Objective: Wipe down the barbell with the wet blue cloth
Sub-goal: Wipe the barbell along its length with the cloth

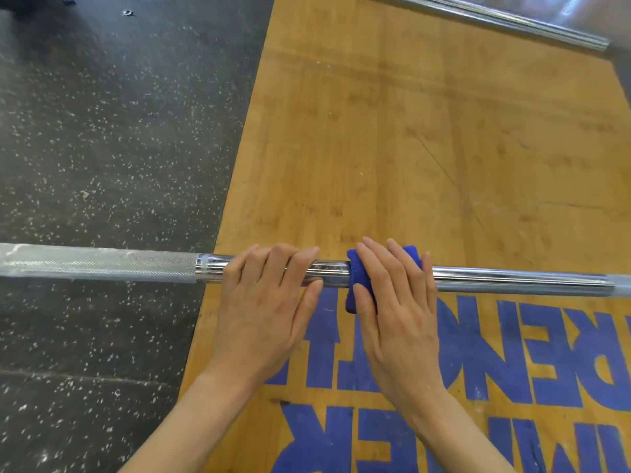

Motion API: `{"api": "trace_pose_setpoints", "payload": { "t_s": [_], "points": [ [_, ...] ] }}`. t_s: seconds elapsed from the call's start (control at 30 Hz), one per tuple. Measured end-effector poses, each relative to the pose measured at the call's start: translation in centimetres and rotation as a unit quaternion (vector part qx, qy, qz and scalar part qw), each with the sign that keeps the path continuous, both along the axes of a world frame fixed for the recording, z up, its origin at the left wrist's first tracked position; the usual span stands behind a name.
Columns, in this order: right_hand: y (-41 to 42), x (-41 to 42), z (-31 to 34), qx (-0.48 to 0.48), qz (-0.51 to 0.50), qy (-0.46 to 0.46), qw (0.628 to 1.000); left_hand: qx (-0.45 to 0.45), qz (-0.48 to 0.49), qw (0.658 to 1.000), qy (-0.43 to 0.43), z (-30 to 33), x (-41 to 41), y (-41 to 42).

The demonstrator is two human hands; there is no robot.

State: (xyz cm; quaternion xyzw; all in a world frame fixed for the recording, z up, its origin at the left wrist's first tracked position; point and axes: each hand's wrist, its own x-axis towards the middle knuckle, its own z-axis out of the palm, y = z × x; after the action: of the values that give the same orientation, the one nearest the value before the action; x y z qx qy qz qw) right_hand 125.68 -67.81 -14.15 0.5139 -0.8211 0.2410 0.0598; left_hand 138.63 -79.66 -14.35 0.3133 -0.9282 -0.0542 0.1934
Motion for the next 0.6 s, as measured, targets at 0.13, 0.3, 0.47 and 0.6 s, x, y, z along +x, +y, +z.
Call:
{"api": "trace_pose_setpoints", "payload": {
  "t_s": [0.13, 0.3, 0.47, 0.6],
  "points": [
    [-1.6, -1.0, 0.3, 0.005, 0.005, 0.009, 1.000, 0.003, -0.001, 1.000, 0.006, 0.3, -0.7, -1.1],
    [-2.0, -0.8, -0.2, 0.001, -0.007, 0.012, 1.000, 0.004, -0.011, 1.000, 0.003, 0.3, -1.5, -2.4],
    [-4.4, -1.6, -0.1, 0.005, -0.004, 0.028, 1.000, -0.006, -0.018, 1.000, -0.001, 0.2, -2.1, -3.3],
    [-5.5, -1.7, 0.3, -0.008, -0.001, 0.008, 1.000, -0.002, -0.030, 0.999, -0.010, 0.3, -2.6, -4.3]
  ]
}}
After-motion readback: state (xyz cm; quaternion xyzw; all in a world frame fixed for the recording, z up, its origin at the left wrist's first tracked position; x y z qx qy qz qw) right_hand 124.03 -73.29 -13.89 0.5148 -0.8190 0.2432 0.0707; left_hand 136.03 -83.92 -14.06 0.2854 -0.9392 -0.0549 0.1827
